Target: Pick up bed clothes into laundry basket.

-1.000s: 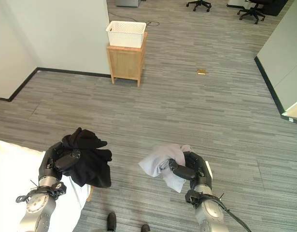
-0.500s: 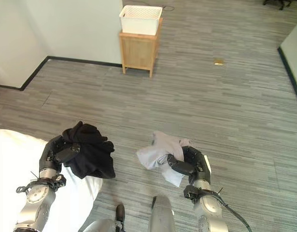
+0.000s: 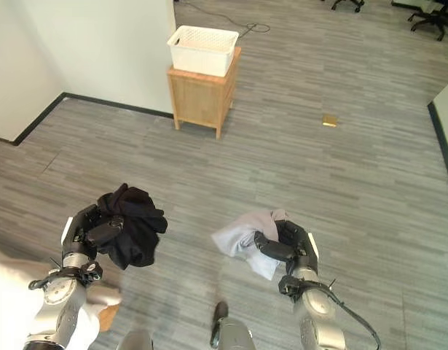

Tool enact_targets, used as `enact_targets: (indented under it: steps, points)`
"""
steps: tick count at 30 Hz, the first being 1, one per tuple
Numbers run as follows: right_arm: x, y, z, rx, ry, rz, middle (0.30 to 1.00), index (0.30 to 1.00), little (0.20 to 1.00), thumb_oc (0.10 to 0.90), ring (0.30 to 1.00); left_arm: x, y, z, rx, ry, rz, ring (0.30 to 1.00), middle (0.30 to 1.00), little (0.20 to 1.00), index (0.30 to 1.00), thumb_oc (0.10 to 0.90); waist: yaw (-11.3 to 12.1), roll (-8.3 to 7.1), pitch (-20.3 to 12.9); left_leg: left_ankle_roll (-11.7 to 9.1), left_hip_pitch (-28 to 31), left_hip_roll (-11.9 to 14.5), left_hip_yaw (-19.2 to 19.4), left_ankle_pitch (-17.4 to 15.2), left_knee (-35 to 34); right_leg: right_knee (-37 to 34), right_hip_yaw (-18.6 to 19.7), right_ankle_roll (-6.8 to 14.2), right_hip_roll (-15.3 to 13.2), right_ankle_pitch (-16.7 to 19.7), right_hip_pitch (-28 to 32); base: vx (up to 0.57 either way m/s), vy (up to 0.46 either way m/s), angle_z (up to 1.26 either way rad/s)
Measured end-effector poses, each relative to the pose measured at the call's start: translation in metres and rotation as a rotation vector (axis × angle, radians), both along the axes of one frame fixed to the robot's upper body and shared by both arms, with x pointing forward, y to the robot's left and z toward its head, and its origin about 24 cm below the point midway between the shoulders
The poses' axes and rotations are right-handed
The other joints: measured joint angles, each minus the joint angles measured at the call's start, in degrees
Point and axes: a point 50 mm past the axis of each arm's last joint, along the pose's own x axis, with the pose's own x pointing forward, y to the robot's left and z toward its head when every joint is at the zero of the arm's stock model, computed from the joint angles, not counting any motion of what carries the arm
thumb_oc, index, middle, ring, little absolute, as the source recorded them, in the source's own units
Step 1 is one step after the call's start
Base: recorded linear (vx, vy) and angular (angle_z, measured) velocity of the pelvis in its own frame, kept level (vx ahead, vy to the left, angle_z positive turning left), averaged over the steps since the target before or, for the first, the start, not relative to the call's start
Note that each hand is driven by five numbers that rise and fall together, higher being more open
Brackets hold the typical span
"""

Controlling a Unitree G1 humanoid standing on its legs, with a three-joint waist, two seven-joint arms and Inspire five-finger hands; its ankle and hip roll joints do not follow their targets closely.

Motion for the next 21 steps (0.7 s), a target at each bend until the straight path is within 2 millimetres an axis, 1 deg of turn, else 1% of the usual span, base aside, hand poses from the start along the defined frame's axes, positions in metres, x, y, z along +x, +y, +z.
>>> enact_targets:
  steps: [1,2,3,4,5,6,7,8,9,10,11,12,13,14,15,16,17,18,19,20,21]
  points:
    - [0.000,0.000,0.003,0.001,-0.015,-0.001,0.300,0.300,0.300,0.400,0.300,-0.001,-0.001,-0.002,0.001,0.009,-0.004,0.300,0.300,0.300,0.300,0.400,0.1,-0.71,0.0,0.1,-2.6,-0.6,0.5,-0.4,3.1,-1.3,0.2,-1.4,0.5,-1.1,2.5,0.53,-0.282,0.18]
    - [-0.003,-0.007,0.006,-0.005,-0.032,-0.028,0.300,0.300,0.300,0.400,0.300,0.002,-0.007,0.002,-0.001,-0.010,-0.037,0.300,0.300,0.300,0.300,0.400,0.6,-1.08,0.5,1.0,-7.9,-2.5,0.1,-2.6,10.5,-4.2,0.7,-0.5,1.9,-2.2,6.0,0.47,-0.138,0.00]
    - [0.000,-0.008,0.007,0.004,-0.041,-0.045,0.300,0.300,0.300,0.400,0.300,0.001,-0.008,0.005,0.001,-0.024,-0.052,0.300,0.300,0.300,0.300,0.400,1.4,-1.75,0.7,0.3,-9.1,-3.6,0.9,-5.0,11.1,-5.5,1.0,-0.1,2.0,-1.7,7.3,0.45,-0.127,-0.37]
    - [0.001,-0.006,0.007,0.011,-0.044,-0.040,0.300,0.300,0.300,0.400,0.300,-0.004,-0.005,0.004,0.012,-0.014,-0.049,0.300,0.300,0.300,0.300,0.400,2.8,-1.87,0.7,0.7,-10.7,-4.2,3.6,-5.9,8.8,-7.0,1.9,0.2,2.8,-1.5,9.1,0.46,-0.095,-0.56]
    - [0.003,-0.002,0.010,0.012,-0.056,-0.021,0.300,0.300,0.300,0.400,0.300,-0.005,-0.002,0.002,0.028,0.001,-0.046,0.300,0.300,0.300,0.300,0.400,2.8,-1.62,0.6,0.5,-11.6,-3.9,6.4,-6.8,4.4,-9.2,1.7,0.3,3.7,-1.8,11.9,0.29,-0.039,-0.30]
    - [0.001,-0.001,0.009,0.018,-0.056,-0.015,0.300,0.300,0.300,0.400,0.300,-0.005,0.000,0.002,0.033,0.002,-0.044,0.300,0.300,0.300,0.300,0.400,2.8,-1.46,0.6,0.9,-11.9,-3.0,8.9,-7.3,-2.3,-11.1,1.5,0.7,4.7,-2.0,14.3,0.36,0.019,0.03]
    - [0.001,0.000,0.008,0.022,-0.053,-0.016,0.300,0.300,0.300,0.400,0.300,-0.004,0.000,0.003,0.033,0.000,-0.043,0.300,0.300,0.300,0.300,0.400,2.8,-1.15,0.5,1.1,-11.7,-3.4,10.3,-7.1,-9.3,-12.2,0.9,1.0,5.7,-2.2,15.9,0.53,0.047,0.04]
    - [-0.001,0.000,0.006,0.025,-0.044,-0.019,0.300,0.300,0.300,0.400,0.300,-0.004,-0.001,0.002,0.036,0.004,-0.050,0.300,0.300,0.300,0.300,0.400,2.8,0.07,0.2,1.3,-13.1,-3.7,11.5,-7.4,-18.9,-13.5,1.2,2.0,7.3,-3.0,18.5,0.74,0.080,-0.09]
    - [-0.001,0.001,0.004,0.031,-0.039,-0.020,0.300,0.300,0.300,0.400,0.300,-0.004,0.000,0.002,0.038,0.004,-0.050,0.300,0.300,0.300,0.300,0.400,3.2,0.28,0.1,1.7,-11.6,-4.2,13.7,-7.6,-28.9,-15.1,0.8,2.9,8.0,-3.5,20.1,0.72,0.079,-0.15]
    - [-0.002,0.000,0.004,0.031,-0.037,-0.021,0.300,0.300,0.300,0.400,0.300,-0.004,0.000,0.003,0.038,0.003,-0.049,0.300,0.300,0.300,0.300,0.400,3.4,0.83,-0.2,2.2,-10.8,-4.5,15.6,-7.6,-37.1,-16.5,0.7,3.5,8.8,-3.9,21.5,0.60,0.066,-0.17]
    - [-0.003,0.000,0.002,0.031,-0.031,-0.023,0.300,0.300,0.300,0.400,0.300,-0.004,0.000,0.002,0.038,0.003,-0.048,0.300,0.300,0.300,0.300,0.400,3.5,1.70,-0.7,2.9,-10.7,-5.2,17.6,-8.1,-42.7,-18.1,0.5,4.5,9.8,-4.6,23.1,0.81,0.087,-0.12]
    - [-0.005,0.000,0.000,0.027,-0.022,-0.022,0.300,0.300,0.300,0.400,0.300,-0.005,0.000,0.002,0.034,0.004,-0.044,0.300,0.300,0.300,0.300,0.400,3.5,2.20,-1.0,4.1,-9.5,-7.1,19.2,-9.2,-51.3,-19.9,0.3,7.1,10.3,-6.6,25.6,0.63,0.058,-0.10]
    - [-0.006,-0.001,-0.001,0.024,-0.016,-0.021,0.300,0.300,0.300,0.400,0.300,-0.005,-0.001,0.000,0.027,0.007,-0.041,0.300,0.300,0.300,0.300,0.400,3.9,2.28,-1.1,5.0,-9.2,-8.2,21.6,-9.7,-53.3,-20.5,0.5,8.3,10.2,-7.3,26.8,0.62,0.058,-0.15]
    - [-0.006,-0.001,-0.001,0.023,-0.012,-0.020,0.300,0.300,0.300,0.400,0.300,-0.005,-0.002,-0.001,0.018,0.010,-0.033,0.300,0.300,0.300,0.300,0.400,4.0,2.30,-1.2,5.5,-8.9,-9.0,23.7,-10.1,-53.3,-20.6,0.8,9.6,10.0,-8.1,27.9,0.19,0.011,-0.17]
    - [-0.007,-0.001,-0.002,0.021,-0.008,-0.018,0.300,0.300,0.300,0.400,0.300,-0.006,-0.002,-0.004,0.011,0.017,-0.028,0.300,0.300,0.300,0.300,0.400,4.3,2.61,-1.4,7.2,-7.9,-10.2,25.0,-10.2,-52.7,-20.2,1.9,9.8,10.4,-8.3,29.0,0.79,0.143,-0.20]
    - [-0.011,0.000,-0.006,0.018,0.011,-0.014,0.300,0.300,0.300,0.400,0.300,-0.010,-0.001,-0.008,0.009,0.036,-0.022,0.300,0.300,0.300,0.300,0.400,4.5,3.10,-2.0,13.3,-5.0,-10.8,24.6,-8.2,-53.4,-19.3,3.7,10.2,11.5,-8.7,31.8,0.75,0.204,0.19]
    - [-0.014,0.007,-0.010,0.037,0.033,-0.003,0.300,0.300,0.300,0.400,0.300,-0.010,0.003,-0.006,0.042,0.037,-0.026,0.300,0.300,0.300,0.300,0.400,4.6,-1.06,-2.6,15.3,-4.5,-12.6,25.2,-3.8,-48.8,-10.9,3.4,10.6,8.4,-9.2,30.7,0.90,0.292,0.25]
    - [-0.011,0.010,-0.009,0.036,0.028,0.013,0.300,0.300,0.300,0.400,0.300,-0.009,0.003,-0.005,0.051,0.038,-0.026,0.300,0.300,0.300,0.300,0.400,4.8,-1.97,-2.8,15.5,-3.5,-13.1,24.2,-3.7,-49.2,-1.4,2.5,10.8,6.8,-10.4,27.0,0.51,0.282,0.30]
    - [-0.009,0.012,-0.007,0.036,0.016,0.026,0.300,0.300,0.300,0.400,0.300,-0.010,0.005,-0.005,0.057,0.038,-0.022,0.300,0.300,0.300,0.300,0.400,5.3,-2.43,-3.1,15.7,-2.1,-13.8,24.1,-4.0,-50.2,6.1,1.4,10.5,4.4,-10.9,23.4,0.68,0.433,-0.01]
    - [-0.005,0.017,0.003,0.043,-0.031,0.038,0.300,0.300,0.300,0.400,0.300,-0.008,0.005,-0.003,0.058,0.029,-0.017,0.300,0.300,0.300,0.300,0.400,5.7,-2.43,-2.9,17.0,-0.6,-15.1,23.6,-7.5,-48.6,20.3,0.8,12.8,0.3,-4.5,18.0,0.52,0.347,0.20]
    - [-0.002,0.021,0.009,0.046,-0.059,0.054,0.300,0.300,0.300,0.400,0.300,-0.006,0.006,-0.001,0.058,0.025,-0.011,0.300,0.300,0.300,0.300,0.400,4.5,-2.18,-2.5,16.8,1.4,-17.0,21.4,-10.3,-47.9,31.3,0.1,12.6,-3.0,-1.8,13.7,0.30,0.225,0.32]
